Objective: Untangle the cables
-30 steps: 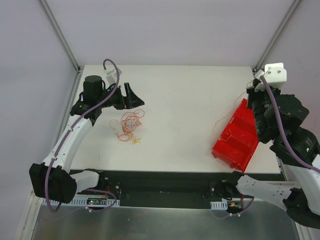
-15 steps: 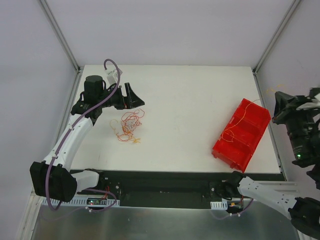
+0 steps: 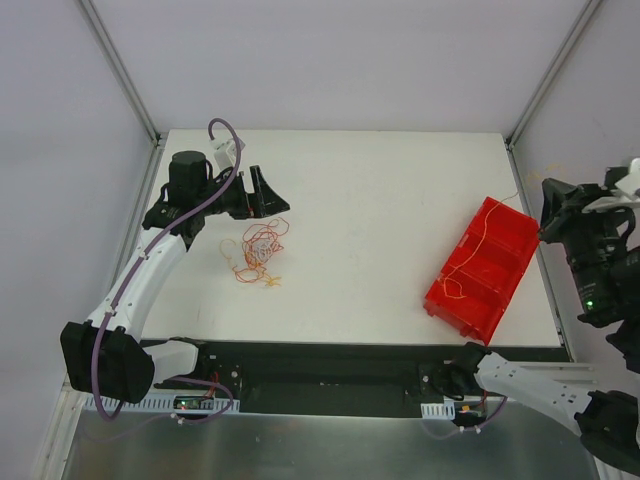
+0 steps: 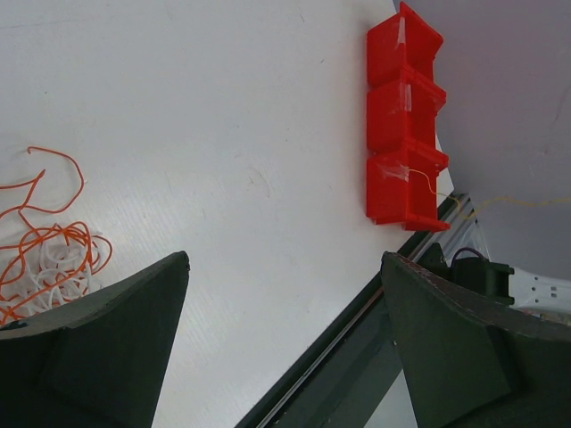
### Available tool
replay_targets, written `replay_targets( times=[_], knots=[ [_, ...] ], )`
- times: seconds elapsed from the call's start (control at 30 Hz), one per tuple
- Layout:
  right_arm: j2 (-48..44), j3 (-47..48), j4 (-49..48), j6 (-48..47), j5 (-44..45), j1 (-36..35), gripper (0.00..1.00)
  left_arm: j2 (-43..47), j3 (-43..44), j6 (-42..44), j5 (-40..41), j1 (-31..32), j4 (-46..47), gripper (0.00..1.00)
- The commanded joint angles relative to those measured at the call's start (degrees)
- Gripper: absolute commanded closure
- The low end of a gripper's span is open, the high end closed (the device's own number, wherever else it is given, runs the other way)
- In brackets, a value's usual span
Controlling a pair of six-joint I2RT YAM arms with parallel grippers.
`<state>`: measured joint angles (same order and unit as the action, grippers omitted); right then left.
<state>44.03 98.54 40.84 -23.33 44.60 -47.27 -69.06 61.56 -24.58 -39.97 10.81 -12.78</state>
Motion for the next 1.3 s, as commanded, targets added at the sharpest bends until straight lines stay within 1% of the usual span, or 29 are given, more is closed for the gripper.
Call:
replay_targets(
  times=[0.0,0.1,0.17,0.2,0.23,0.3,0.33,0.37,0.4,0.43,0.53,0.63,0.73,0.8,0.9,1.03,1.13,1.2,1.23,1.27],
  knots=[
    [-1.49,-4.48,-0.50,0.74,2.33,0.16,1.00,0.24,-0.13,1.11,-0.46,-0.09,1.44,0.12],
    [-3.68,-8.79,-0.58,1.71,4.44,0.16,1.00,0.06,-0.13,0.85,-0.99,-0.09,1.44,0.12],
    [-4.65,-13.27,0.29,3.02,7.06,0.16,1.00,-0.11,-0.04,0.67,-1.52,-0.09,1.53,0.12],
    [-4.92,-15.81,1.51,4.60,10.30,0.16,1.00,-0.03,0.05,0.76,-1.43,-0.09,1.44,0.12],
    [-4.83,-18.36,3.18,6.44,15.38,0.16,1.00,0.15,-0.04,0.76,-1.34,-0.17,1.52,0.12],
    [-4.31,-22.06,9.05,13.19,22.16,0.42,1.00,0.33,-0.12,0.93,-1.08,-0.09,1.53,0.12],
    [-3.61,-23.12,13.95,18.45,24.11,0.94,1.00,0.33,-0.12,0.94,-0.82,-0.09,1.44,0.12],
    [-2.91,-23.31,19.75,24.76,24.91,2.08,0.99,0.15,-0.12,0.94,-0.82,-0.09,1.52,0.12],
    [-2.11,-23.13,25.72,28.92,24.31,3.74,1.00,0.06,-0.12,0.85,-0.90,-0.09,1.53,0.12],
    [-1.85,-22.70,29.61,32.52,21.78,8.46,1.00,-0.46,-0.21,0.67,-1.08,-0.09,1.61,0.12],
    [-3.60,-21.73,29.82,29.93,20.18,12.27,1.00,-0.90,-0.21,0.32,-1.61,-0.09,1.70,0.12],
    [-4.30,-19.62,32.10,28.17,21.22,14.74,1.00,-0.73,-0.30,0.41,-1.26,-0.09,1.79,0.12],
    [-5.27,-18.48,31.94,25.36,22.81,15.10,1.00,-0.38,-0.39,0.58,-1.17,-0.08,1.79,0.12],
    [-5.45,-17.95,29.58,22.03,22.64,15.19,1.00,-0.46,-0.30,0.50,-1.17,-0.09,1.88,0.12],
    [-4.31,-16.02,23.95,17.20,19.66,15.18,1.00,-0.73,-0.30,0.41,-1.34,0.00,1.96,0.12],
    [0.43,-12.59,19.29,13.23,19.65,15.36,1.00,-0.64,-0.39,0.67,-0.99,0.00,1.79,0.12],
    [2.02,-11.45,13.84,10.85,8.79,15.54,1.00,-0.29,-0.48,0.94,-0.64,-0.09,1.79,0.12],
    [2.46,-11.79,11.73,10.94,-0.17,15.62,1.00,-0.46,-0.48,0.94,-0.81,-0.09,1.88,0.12],
    [2.55,-12.58,9.63,10.85,-7.00,15.63,1.00,-0.55,-0.39,0.94,-0.99,-0.09,1.79,0.12],
    [2.55,-14.24,7.96,10.85,-10.98,15.63,1.00,-0.64,-0.30,0.94,-1.08,-0.09,1.79,0.12]
  ],
)
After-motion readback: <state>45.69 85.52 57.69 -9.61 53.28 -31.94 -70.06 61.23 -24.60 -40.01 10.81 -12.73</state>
